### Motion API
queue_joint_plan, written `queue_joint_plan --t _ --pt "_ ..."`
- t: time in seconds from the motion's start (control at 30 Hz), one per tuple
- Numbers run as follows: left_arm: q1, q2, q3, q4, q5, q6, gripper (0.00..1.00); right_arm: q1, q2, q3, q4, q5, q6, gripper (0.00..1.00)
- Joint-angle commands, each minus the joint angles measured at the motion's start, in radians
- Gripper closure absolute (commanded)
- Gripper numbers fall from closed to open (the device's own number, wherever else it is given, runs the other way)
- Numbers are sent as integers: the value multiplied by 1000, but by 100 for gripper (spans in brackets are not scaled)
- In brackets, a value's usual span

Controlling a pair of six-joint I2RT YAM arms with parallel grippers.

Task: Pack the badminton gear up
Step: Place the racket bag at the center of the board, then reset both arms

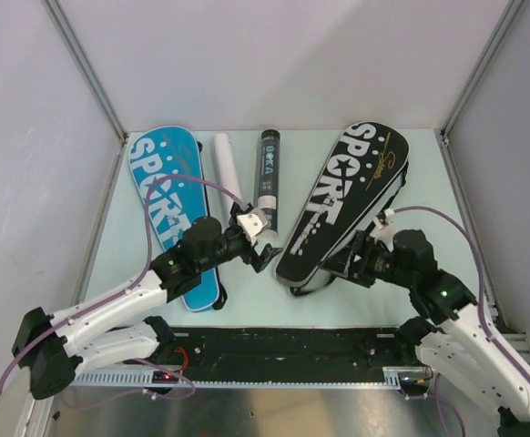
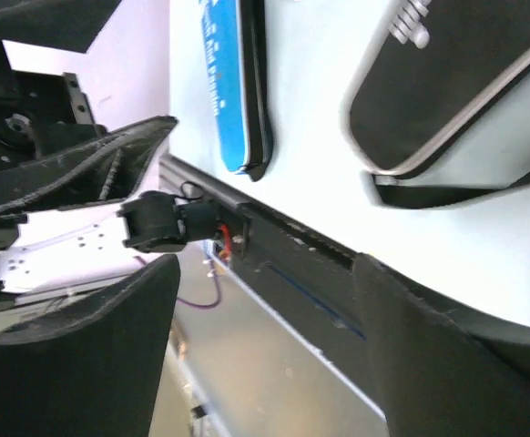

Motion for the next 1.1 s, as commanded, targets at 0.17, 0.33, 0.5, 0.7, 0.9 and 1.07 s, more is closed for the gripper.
queue_joint_plan --t 0.17,0.33,0.5,0.7,0.9,1.07 --pt "0 -94 146 -185 8 -17 0 -134 -153 52 -261 50 -80 1" --pt "-1 -203 185 -250 -151 -49 0 -149 -70 172 -330 191 -199 1" --pt "-1 -315 273 -362 -389 -170 0 -150 -41 323 -371 380 -370 0" --pt "0 -441 313 -423 -488 -255 0 -151 -88 421 -363 512 -511 1" --pt "0 -535 319 -482 -518 -296 0 -151 -168 442 -287 485 -491 0" --pt "0 -554 333 -529 -536 -327 0 -151 -184 441 -282 486 -467 0"
